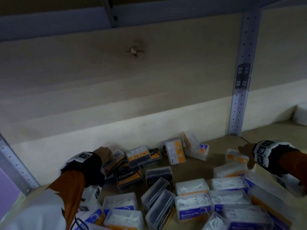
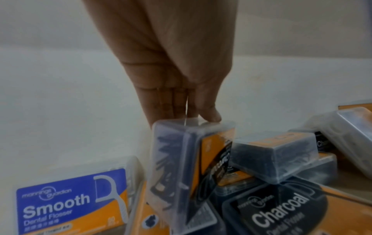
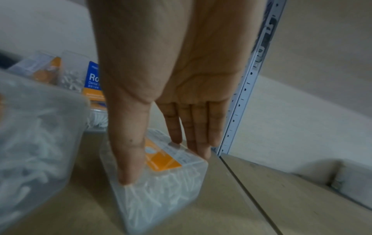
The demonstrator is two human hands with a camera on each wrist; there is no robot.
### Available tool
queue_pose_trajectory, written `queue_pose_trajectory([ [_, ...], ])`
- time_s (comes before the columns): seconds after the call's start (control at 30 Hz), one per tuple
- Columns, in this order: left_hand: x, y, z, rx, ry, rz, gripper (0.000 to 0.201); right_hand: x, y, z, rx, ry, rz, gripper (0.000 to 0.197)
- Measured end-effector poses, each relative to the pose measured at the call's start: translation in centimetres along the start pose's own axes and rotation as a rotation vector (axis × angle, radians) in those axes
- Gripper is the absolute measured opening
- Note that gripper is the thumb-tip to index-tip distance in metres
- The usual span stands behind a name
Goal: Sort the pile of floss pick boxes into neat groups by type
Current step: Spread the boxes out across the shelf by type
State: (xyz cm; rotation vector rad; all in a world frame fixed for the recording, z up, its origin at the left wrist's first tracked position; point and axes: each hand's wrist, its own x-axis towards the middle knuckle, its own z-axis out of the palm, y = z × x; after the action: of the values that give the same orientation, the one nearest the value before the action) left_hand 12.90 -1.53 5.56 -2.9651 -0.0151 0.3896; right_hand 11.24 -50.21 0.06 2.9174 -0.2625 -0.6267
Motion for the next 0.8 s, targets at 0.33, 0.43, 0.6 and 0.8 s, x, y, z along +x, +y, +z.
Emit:
queue_pose_trajectory([
  [0.33,0.8,-0.4,-0.3,-0.016,0.062,0.019,0.018,-1.3,1.4,-2.5,-0.08,-0.091,-0.124,0.041],
  [0.43,0.6,-0.1,-0.4,-0.035,0.074,-0.014,0.02,-1.0,2.3,-2.6,0.014,-0.017,-0.04,0.045],
  [0.6,0.3,0.2,0.2,-0.072,0.074,-0.047,0.037,-0.8,2.6,-1.7,0.184,0.112,0.037,0.058],
  [0.8,-0.2,-0.2,0.4,0.068,0.057,0.005,0.016,-1.2,2.7,-1.4,0.189,0.109,0.042,0.068],
])
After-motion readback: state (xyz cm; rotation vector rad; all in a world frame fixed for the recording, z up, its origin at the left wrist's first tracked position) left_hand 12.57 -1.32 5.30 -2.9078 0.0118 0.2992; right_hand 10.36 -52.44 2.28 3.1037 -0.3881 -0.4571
